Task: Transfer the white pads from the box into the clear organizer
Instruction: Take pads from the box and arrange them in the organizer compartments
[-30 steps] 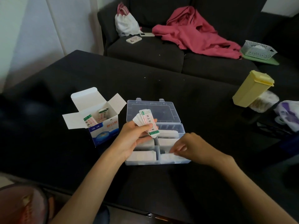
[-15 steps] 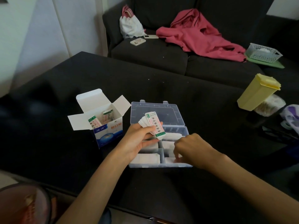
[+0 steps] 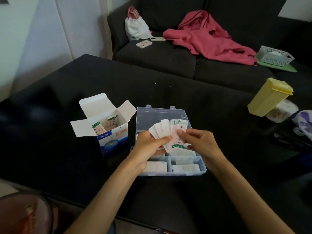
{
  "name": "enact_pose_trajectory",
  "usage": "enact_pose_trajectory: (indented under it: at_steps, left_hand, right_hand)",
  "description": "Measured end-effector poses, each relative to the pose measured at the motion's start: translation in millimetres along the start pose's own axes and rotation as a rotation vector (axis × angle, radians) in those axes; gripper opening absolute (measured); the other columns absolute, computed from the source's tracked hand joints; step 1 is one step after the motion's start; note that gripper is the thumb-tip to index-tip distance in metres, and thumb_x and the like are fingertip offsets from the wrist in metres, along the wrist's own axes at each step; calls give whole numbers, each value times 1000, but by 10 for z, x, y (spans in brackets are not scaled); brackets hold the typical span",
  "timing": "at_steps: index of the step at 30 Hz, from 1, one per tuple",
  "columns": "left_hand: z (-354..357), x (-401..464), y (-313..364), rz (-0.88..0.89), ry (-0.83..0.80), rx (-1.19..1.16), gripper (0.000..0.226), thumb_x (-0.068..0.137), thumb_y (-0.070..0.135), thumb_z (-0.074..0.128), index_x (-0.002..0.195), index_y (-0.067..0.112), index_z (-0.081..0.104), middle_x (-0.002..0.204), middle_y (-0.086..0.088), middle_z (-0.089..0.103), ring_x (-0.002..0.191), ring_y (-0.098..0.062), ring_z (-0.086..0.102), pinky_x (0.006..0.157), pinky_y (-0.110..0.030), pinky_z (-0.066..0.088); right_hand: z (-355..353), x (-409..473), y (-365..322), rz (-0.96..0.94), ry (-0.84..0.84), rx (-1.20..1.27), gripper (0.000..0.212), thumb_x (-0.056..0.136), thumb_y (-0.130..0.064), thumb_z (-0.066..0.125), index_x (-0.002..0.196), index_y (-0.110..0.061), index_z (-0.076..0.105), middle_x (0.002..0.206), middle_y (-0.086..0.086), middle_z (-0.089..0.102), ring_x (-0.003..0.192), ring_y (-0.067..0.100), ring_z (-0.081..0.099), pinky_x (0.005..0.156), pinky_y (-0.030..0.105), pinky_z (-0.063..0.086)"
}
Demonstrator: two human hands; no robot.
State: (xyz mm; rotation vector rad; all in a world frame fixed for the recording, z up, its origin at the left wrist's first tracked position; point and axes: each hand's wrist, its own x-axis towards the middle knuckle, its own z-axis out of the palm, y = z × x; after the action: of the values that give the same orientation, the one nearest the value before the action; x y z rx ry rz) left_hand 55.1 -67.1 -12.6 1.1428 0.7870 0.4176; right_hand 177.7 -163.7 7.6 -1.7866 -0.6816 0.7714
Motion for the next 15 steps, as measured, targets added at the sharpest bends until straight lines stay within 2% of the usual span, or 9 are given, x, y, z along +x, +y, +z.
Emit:
enact_pose_trajectory:
  at_steps: [6,10,12,15]
  left_hand:
    - [-14,29,-15,11,15,31,31,81,12,71,110,19,65,103,-4,72,88,-16,71,77,-37,59]
    - [15,30,-25,37,63,-5,23,78,7,73,96,22,66,96,-1,72,79,-12,71,64,-27,59]
    - [21,28,-24,38,81,-13,24,78,6,73,94,23,65,94,-1,72,76,-11,71,59,-23,57]
    - [23,27,-14,24,95,-34,25,77,7,74,98,19,67,98,-5,72,79,-14,71,60,-25,58]
  right_hand:
    - [-17,-44,25,-26,-47,-29,6,83,-21,65,86,-20,70,82,-3,72,76,11,70,61,19,54]
    - [2,-37,25,-3,-32,0,8,77,-23,72,84,-20,70,72,-7,72,67,5,69,56,16,52]
    - [24,-29,43,34,-32,13,9,75,-26,73,82,-21,71,72,-8,72,69,6,68,62,21,52]
    - [45,-32,87,64,-19,67,10,81,-23,69,89,-19,71,80,-4,73,81,12,69,75,30,56]
